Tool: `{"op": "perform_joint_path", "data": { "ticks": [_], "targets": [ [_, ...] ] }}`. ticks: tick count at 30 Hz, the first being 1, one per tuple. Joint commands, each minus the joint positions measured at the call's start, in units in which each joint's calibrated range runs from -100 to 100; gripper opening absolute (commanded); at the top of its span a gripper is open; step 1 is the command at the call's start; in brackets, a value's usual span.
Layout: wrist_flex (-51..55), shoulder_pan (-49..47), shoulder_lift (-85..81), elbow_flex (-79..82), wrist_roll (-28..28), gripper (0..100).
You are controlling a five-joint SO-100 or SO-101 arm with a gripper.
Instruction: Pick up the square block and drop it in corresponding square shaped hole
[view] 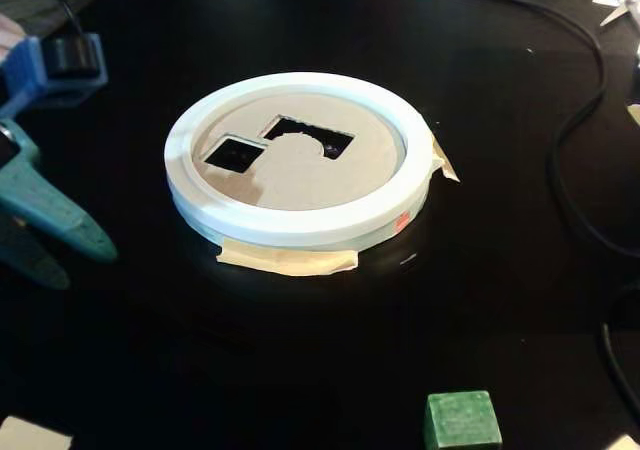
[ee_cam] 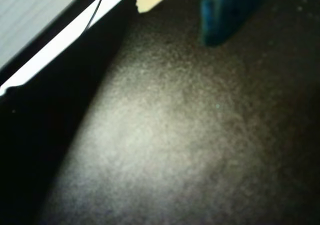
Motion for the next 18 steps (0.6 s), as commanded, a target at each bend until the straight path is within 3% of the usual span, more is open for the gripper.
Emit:
{"op": "perform_joint_path", "data": {
  "ticks": [1, 18],
  "targets": [
    [-1.9, -0.1, -0.8, -0.7, -0.1, 83],
    [-4.7, -1.2, 3.4, -26.1, -0.1, 83]
  ]
}}
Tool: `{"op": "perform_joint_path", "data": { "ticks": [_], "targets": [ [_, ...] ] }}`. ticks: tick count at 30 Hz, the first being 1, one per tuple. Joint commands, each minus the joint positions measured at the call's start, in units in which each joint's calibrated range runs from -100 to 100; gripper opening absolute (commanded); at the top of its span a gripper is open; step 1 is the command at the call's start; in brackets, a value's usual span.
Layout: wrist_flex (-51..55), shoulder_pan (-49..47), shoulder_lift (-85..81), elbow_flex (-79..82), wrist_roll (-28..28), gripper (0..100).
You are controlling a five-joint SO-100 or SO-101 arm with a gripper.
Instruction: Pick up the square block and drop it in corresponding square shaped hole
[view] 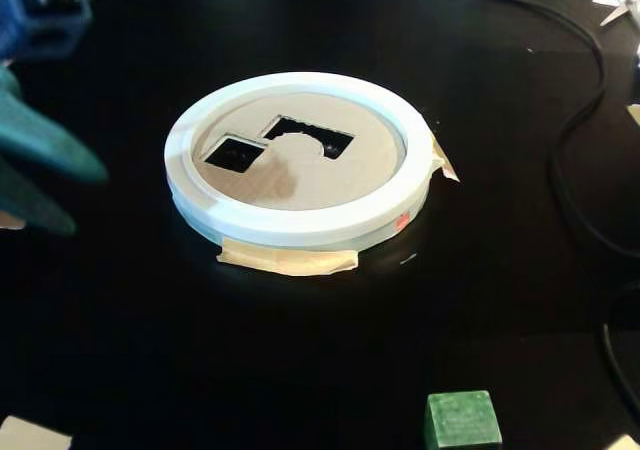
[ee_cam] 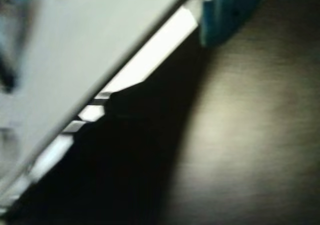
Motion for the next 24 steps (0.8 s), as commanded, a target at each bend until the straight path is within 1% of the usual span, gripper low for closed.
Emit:
{"op": "perform_joint_path", "data": {
  "ticks": [1, 7, 8, 12, 13, 17, 18, 22, 24],
  "targets": [
    [-5.0, -0.9, 6.5, -15.3, -0.1, 83],
    [-12.3, -4.6, 36.6, -37.8, 0.1, 83],
    [-13.0, -4.6, 45.7, -45.1, 0.0, 83],
    [-13.1, -3.8, 64.3, -61.0, 0.4, 83],
    [-13.0, -3.0, 73.0, -68.2, 0.4, 83],
    [-12.0, -2.8, 89.8, -84.1, 0.7, 83],
    [-11.8, -2.8, 97.3, -91.1, 2.0, 83],
    [-11.1, -2.8, 110.4, -103.5, 6.9, 83],
    [-10.4, -1.1, 118.3, -110.6, 9.7, 83]
  ]
}}
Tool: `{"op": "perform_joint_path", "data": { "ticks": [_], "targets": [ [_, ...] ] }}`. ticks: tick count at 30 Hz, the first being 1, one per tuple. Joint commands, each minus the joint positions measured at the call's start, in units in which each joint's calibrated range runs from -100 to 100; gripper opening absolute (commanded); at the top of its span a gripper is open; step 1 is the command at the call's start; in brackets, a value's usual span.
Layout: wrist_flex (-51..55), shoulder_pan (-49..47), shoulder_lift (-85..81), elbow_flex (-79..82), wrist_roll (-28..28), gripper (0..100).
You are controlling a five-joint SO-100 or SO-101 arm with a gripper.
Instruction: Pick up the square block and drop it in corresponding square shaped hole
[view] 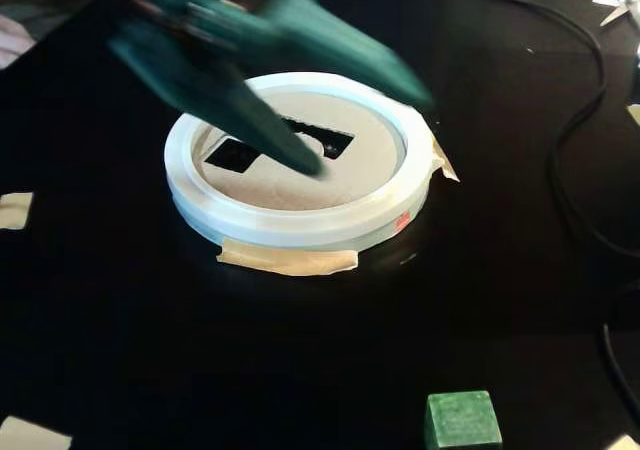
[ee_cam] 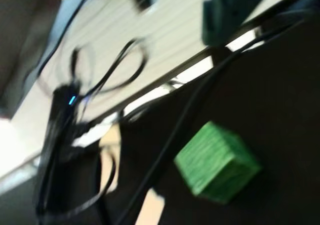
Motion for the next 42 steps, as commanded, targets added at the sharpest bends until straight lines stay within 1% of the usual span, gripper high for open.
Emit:
{"op": "perform_joint_path", "data": {
  "ticks": [1, 3, 8, 14, 21, 27, 35, 42],
  "targets": [
    [1.0, 3.4, 15.9, -21.0, 5.5, 83],
    [1.5, 5.1, 22.0, -26.6, 7.2, 83],
    [2.4, 9.2, 30.8, -33.4, 9.8, 83],
    [2.0, 8.1, 38.6, -38.0, 11.2, 82],
    [1.1, 7.3, 42.9, -41.2, 12.9, 81],
    [0.8, 7.1, 45.7, -41.4, 13.0, 81],
    [-1.3, 3.3, 46.1, -41.3, 12.9, 81],
    [-1.4, 3.3, 48.0, -41.3, 12.9, 81]
  ]
}}
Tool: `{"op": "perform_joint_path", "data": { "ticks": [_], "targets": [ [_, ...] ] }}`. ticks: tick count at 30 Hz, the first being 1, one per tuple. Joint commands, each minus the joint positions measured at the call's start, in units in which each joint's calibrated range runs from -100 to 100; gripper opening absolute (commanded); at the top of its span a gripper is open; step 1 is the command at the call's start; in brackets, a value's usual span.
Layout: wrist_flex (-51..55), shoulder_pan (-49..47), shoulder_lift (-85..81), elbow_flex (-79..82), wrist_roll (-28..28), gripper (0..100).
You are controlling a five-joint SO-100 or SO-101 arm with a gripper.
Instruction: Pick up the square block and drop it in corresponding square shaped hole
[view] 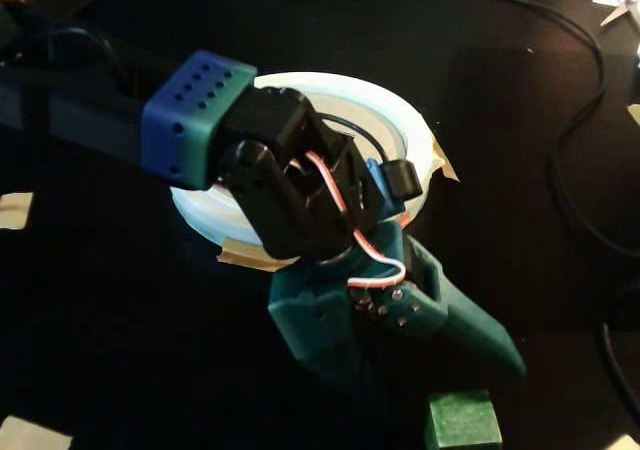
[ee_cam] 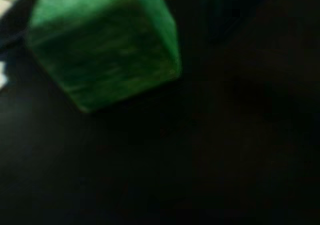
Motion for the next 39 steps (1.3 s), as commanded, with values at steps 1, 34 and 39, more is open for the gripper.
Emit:
{"op": "perform_joint_path", "data": {
  "ticks": [1, 34, 39],
  "targets": [
    [-1.7, -1.0, -0.7, -4.9, 0.0, 81],
    [-0.3, 0.4, 0.1, -4.8, -0.5, 61],
    [-0.3, 0.1, -0.5, -4.6, -0.5, 38]
  ]
}}
